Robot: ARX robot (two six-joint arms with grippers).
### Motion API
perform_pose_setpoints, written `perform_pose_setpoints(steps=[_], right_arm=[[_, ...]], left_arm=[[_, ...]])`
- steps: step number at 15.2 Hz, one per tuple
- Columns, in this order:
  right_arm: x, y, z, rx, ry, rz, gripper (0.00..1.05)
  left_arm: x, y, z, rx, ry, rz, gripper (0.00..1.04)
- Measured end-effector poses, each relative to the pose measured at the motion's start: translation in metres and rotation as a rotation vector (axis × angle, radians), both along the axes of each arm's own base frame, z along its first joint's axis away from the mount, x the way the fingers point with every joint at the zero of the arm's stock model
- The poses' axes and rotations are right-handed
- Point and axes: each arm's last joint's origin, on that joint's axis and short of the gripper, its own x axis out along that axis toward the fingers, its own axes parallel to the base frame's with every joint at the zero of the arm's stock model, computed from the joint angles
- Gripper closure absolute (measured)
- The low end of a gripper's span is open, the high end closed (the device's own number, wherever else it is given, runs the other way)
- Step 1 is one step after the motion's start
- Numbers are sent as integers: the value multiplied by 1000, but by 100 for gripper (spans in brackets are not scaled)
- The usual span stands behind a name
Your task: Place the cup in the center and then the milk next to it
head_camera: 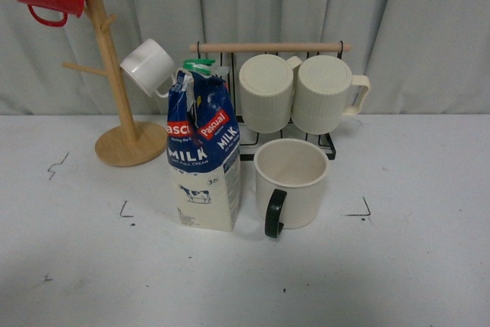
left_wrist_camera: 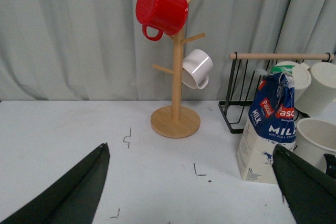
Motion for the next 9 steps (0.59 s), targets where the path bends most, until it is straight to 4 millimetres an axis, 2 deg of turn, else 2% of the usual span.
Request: perform_pose_setpoints(steps=[1,9], right_arm=[[0,0,0,0,0,0,6],[0,0,0,0,0,0,6]], left_arm=[[0,0,0,1,0,0,7],[0,0,0,1,0,0,7]])
